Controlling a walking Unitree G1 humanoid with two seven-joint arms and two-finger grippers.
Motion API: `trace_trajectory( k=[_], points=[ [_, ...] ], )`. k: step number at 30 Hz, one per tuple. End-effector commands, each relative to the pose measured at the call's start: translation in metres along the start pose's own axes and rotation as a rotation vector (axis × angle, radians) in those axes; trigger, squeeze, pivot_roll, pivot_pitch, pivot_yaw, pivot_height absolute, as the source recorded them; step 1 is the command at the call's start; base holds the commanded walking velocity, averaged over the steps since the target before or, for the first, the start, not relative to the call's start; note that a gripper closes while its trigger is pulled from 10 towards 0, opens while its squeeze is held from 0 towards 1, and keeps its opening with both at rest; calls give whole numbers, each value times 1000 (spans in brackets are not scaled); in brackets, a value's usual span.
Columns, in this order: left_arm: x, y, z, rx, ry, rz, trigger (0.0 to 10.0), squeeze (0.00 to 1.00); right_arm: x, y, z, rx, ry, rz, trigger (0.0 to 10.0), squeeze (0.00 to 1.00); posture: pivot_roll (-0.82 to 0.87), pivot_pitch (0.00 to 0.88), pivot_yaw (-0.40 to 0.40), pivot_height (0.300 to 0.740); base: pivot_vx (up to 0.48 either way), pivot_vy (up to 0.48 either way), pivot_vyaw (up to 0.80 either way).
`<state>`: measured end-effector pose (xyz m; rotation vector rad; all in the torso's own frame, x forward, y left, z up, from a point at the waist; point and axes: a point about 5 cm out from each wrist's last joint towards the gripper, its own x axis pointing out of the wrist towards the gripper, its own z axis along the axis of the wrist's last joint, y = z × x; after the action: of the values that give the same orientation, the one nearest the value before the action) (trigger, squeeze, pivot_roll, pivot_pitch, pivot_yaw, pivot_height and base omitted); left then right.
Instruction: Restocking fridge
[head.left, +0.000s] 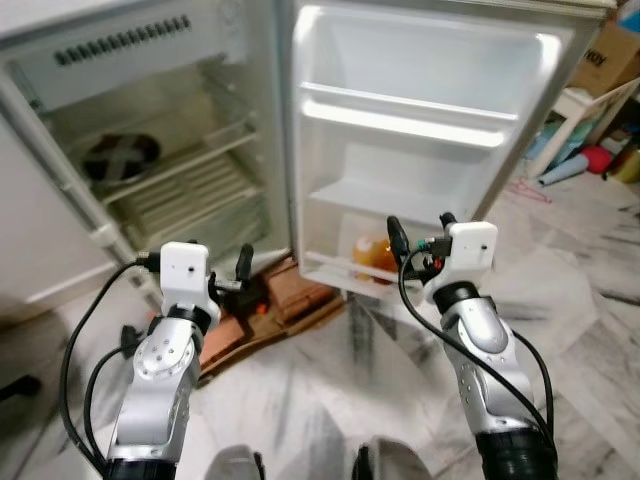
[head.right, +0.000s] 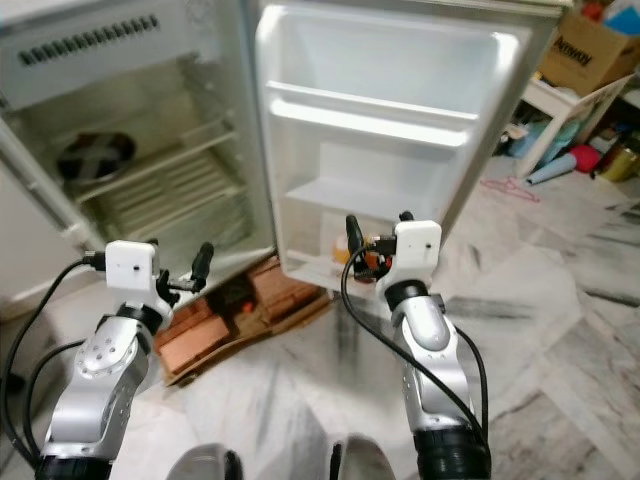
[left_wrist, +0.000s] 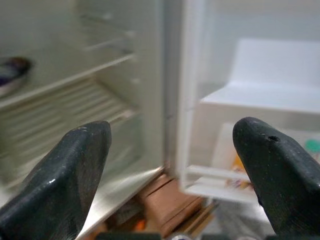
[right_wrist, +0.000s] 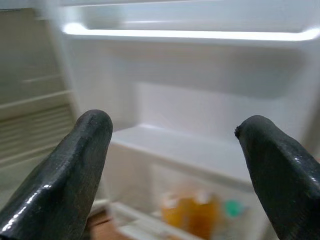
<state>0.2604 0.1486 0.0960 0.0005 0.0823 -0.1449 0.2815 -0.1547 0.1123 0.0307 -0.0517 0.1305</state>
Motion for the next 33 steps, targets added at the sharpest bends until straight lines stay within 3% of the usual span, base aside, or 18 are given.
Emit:
trace_trajectory(
  k=[1,7,13,15,18,23,33],
  points=[
    [0,-3,-1,2,-4,-2,10000,0,-3,-11,0,-24,-16,-55,10000,0,-38,75,-10,740,304,-368,0],
    [-13,17,-16,23,39,77,10000,0,-17,-22,-13,-67,16,-160,10000,0,-35,27,-7,740,304,-368,0],
    [-15,20,-34,36,91,89,10000,0,-21,-24,-32,-51,77,-161,10000,0,-23,0,-4,740,234,-392,0],
    [-14,19,-35,46,91,89,10000,0,-19,-24,-35,-30,90,-160,10000,0,-18,0,-3,740,0,-452,0],
    [-11,22,-36,54,92,102,10000,0,-15,-29,-37,-81,98,-179,10000,0,-14,0,7,740,0,-470,0],
    [-12,29,-37,62,84,130,10000,0,1,-36,-36,-89,82,-197,10000,0,-16,0,10,740,0,-480,0],
    [-18,22,-38,52,89,127,10000,0,13,-42,-27,-74,48,-164,10000,0,-7,0,-7,740,0,-480,0]
  ],
)
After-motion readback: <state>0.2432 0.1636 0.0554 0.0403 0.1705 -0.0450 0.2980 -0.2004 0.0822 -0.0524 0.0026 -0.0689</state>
